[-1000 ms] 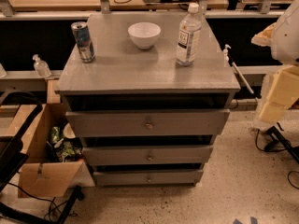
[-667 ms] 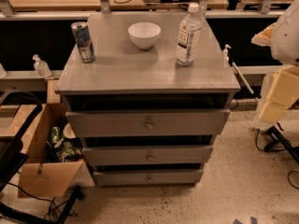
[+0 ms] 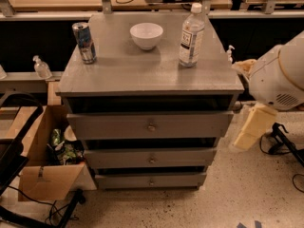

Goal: Open middle drawer

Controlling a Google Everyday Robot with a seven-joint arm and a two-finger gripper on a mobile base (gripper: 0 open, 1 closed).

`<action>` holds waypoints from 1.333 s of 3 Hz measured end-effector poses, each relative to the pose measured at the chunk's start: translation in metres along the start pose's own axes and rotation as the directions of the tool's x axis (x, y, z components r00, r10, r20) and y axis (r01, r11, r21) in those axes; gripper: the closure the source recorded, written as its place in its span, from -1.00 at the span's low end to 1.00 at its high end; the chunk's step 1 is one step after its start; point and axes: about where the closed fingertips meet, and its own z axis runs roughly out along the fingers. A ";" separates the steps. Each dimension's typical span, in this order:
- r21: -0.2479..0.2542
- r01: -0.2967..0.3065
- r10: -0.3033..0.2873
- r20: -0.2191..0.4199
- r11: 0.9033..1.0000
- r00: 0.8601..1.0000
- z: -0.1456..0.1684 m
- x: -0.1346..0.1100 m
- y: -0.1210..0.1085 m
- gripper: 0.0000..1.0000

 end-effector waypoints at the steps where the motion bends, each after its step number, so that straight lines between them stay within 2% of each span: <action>1: 0.023 0.041 -0.043 0.058 0.999 0.997 0.051 0.007 0.014 -1.00; 2: 0.111 0.043 -0.054 0.101 0.993 0.993 0.089 0.007 -0.015 -1.00; 3: 0.180 0.034 -0.056 0.118 0.983 0.991 0.086 0.002 -0.033 -1.00; 4: 0.177 0.040 -0.057 0.091 0.983 0.994 0.099 -0.001 -0.026 -1.00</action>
Offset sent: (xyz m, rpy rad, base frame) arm 0.1168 0.0193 -0.0927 0.1135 -0.3106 0.0029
